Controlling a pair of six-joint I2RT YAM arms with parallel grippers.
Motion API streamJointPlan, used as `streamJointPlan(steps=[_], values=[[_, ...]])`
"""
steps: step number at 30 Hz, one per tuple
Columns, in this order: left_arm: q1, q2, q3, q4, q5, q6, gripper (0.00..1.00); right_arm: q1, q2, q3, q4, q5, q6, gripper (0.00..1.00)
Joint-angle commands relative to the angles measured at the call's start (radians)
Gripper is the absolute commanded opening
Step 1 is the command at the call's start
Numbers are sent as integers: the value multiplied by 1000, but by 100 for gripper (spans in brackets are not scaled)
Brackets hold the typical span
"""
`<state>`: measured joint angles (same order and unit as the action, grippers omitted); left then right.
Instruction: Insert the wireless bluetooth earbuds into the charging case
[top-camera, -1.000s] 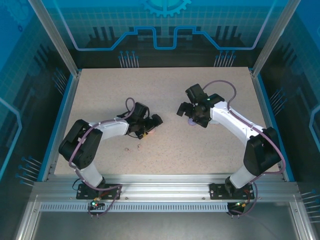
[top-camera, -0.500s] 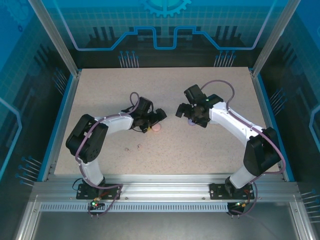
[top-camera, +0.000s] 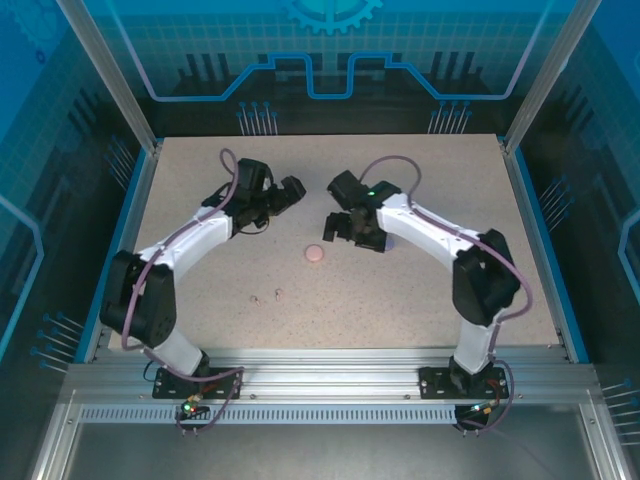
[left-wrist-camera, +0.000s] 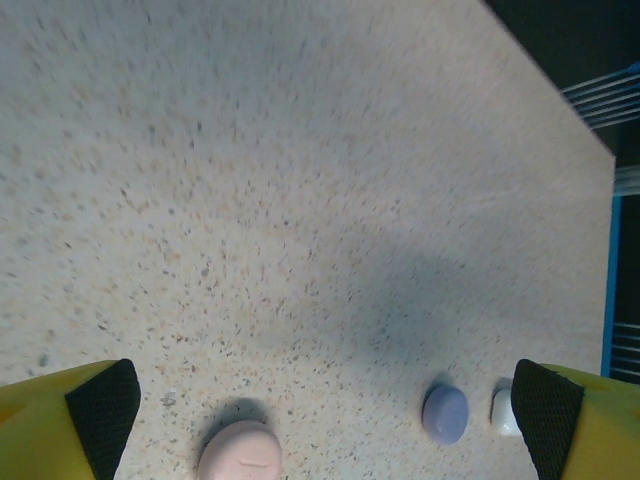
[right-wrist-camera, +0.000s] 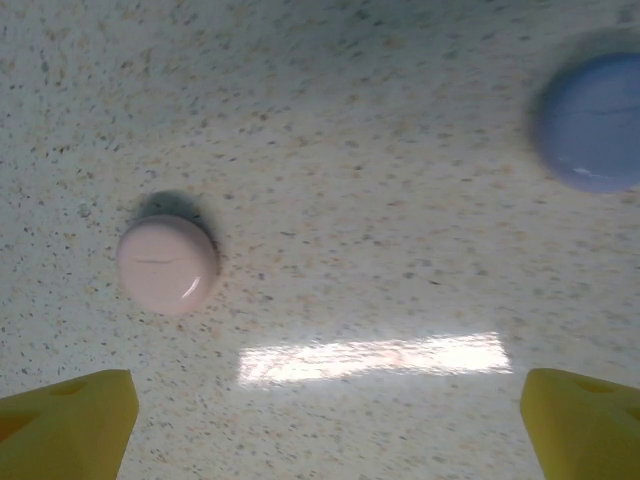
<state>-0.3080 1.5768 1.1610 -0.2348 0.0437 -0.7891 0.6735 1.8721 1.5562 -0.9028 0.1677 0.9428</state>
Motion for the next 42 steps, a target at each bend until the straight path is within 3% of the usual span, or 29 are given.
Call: streamJointPlan(steps=[1, 4, 12, 17, 24, 31, 42], values=[[23, -82, -23, -71, -116, 22, 99, 47, 100, 111, -90, 25, 83, 99], [56, -163, -127, 30, -137, -36, 99, 74, 189, 214, -129, 32, 131, 99], [148, -238, -197, 54, -88, -101, 99, 114, 374, 450, -248, 65, 175, 98], [152, -287, -267, 151, -166, -62, 99, 128, 449, 538, -273, 54, 169, 97], [152, -309, -249, 117, -169, -7, 99, 139, 591, 682, -321, 41, 88, 92], [161, -330, -241, 80, -141, -15, 99, 141, 623, 683, -331, 43, 91, 87], [164, -283, -168, -20, 24, 1, 99, 141, 623, 648, -290, 28, 77, 75]])
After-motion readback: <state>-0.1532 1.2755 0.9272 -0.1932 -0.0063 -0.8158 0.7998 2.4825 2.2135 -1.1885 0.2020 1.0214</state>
